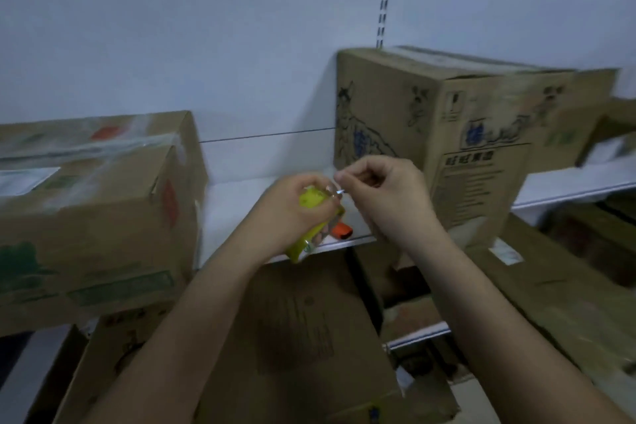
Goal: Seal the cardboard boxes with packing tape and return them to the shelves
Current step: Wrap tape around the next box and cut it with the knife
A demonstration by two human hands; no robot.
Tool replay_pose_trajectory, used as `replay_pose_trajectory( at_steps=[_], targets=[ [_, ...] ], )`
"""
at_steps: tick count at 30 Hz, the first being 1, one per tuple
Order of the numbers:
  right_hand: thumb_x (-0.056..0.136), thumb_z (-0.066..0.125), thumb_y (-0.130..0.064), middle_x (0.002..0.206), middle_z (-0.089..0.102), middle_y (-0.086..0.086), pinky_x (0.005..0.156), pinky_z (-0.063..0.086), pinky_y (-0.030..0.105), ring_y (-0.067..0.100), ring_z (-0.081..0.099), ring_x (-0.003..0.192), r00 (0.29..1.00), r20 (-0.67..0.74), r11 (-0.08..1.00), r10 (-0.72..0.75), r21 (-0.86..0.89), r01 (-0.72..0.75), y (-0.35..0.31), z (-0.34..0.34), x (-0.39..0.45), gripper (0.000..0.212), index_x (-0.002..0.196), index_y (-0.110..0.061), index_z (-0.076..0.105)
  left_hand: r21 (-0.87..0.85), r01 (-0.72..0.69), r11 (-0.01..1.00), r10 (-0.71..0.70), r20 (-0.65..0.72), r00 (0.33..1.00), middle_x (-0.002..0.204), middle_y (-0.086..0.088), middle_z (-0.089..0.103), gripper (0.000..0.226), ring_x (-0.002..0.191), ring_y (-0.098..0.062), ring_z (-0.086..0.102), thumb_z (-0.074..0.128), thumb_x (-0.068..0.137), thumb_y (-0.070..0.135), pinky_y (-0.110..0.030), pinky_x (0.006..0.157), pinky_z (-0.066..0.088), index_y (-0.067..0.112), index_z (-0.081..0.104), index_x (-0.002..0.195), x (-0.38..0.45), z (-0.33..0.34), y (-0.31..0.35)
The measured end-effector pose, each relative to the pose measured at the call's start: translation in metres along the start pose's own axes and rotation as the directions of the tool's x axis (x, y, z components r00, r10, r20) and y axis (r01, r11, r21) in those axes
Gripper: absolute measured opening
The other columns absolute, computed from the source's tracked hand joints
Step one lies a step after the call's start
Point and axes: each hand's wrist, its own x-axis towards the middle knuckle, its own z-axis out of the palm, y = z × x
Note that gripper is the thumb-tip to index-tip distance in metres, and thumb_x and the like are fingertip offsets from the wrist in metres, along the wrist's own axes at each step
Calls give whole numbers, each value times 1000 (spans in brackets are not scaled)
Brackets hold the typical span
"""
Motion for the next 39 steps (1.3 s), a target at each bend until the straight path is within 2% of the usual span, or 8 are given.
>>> replay_pose_trajectory(
  at_steps=[6, 9, 13, 15, 18, 21, 33, 39],
  targets=[
    [86, 75, -11, 55, 60, 0, 50, 36, 21, 11, 46, 51, 971, -239, 965, 2, 255, 61, -67, -88, 7, 19, 67, -10, 72, 129, -361, 924, 357, 50, 933, 78, 13, 63, 86, 65, -3, 61, 74, 68, 60, -21, 64, 48, 37, 43, 145, 22, -20, 100],
    [82, 77, -12, 59, 64, 1, 48, 36, 19, 9, 47, 51, 925, -378, 950, 39, 301, 83, -78, -137, 16, 11, 72, -8, 74, 344, -507, 790, 509, 92, 856, 91, 28, 55, 83, 82, 3, 52, 72, 68, 66, -14, 76, 41, 47, 43, 144, 34, -29, 136],
    [76, 82, -23, 71, 68, 1, 62, 47, 26, 13, 57, 63, 778, -593, 929, 207, 369, 34, -49, -226, 17, 16, 79, -11, 72, 565, -444, 695, 500, 62, 864, 98, 29, 59, 65, 78, 0, 55, 71, 75, 64, -30, 77, 50, 58, 48, 135, 36, -53, 136],
    [77, 82, -23, 76, 70, 4, 69, 50, 31, 18, 60, 70, 773, -591, 942, 232, 335, -27, -27, -243, 20, 15, 77, -11, 73, 637, -398, 660, 473, 59, 879, 88, 22, 58, 59, 76, 0, 56, 69, 78, 64, -29, 71, 46, 61, 49, 133, 37, -53, 131],
    [77, 82, -22, 77, 73, 5, 75, 51, 36, 20, 61, 75, 767, -598, 943, 233, 332, -28, -11, -245, 34, 15, 72, -11, 74, 707, -395, 586, 506, 61, 860, 101, 12, 66, 56, 102, -14, 61, 65, 82, 65, -29, 69, 36, 58, 49, 135, 45, -39, 134],
    [76, 83, -20, 73, 73, 4, 68, 49, 31, 17, 58, 67, 790, -558, 928, 254, 370, -37, -4, -257, 51, 15, 74, -8, 75, 749, -378, 544, 520, 52, 852, 120, 8, 69, 54, 112, -19, 60, 63, 83, 65, -29, 70, 36, 57, 50, 135, 53, -31, 142],
    [90, 70, -15, 68, 64, -3, 49, 40, 12, 4, 45, 55, 911, -233, 856, 340, 479, -197, 54, -276, 100, 9, 86, -6, 71, 853, -287, 435, 427, 86, 900, 131, 11, 64, 51, 119, -22, 57, 55, 88, 66, -30, 72, 37, 56, 46, 137, 85, -2, 141],
    [91, 65, -13, 63, 59, -4, 50, 33, 14, 4, 43, 55, 922, -139, 770, 363, 602, -212, 74, -269, 103, 7, 88, -7, 67, 852, -305, 426, 370, 143, 918, 111, 8, 70, 49, 91, -19, 56, 51, 88, 67, -31, 64, 34, 62, 42, 136, 97, -3, 141]
  ],
)
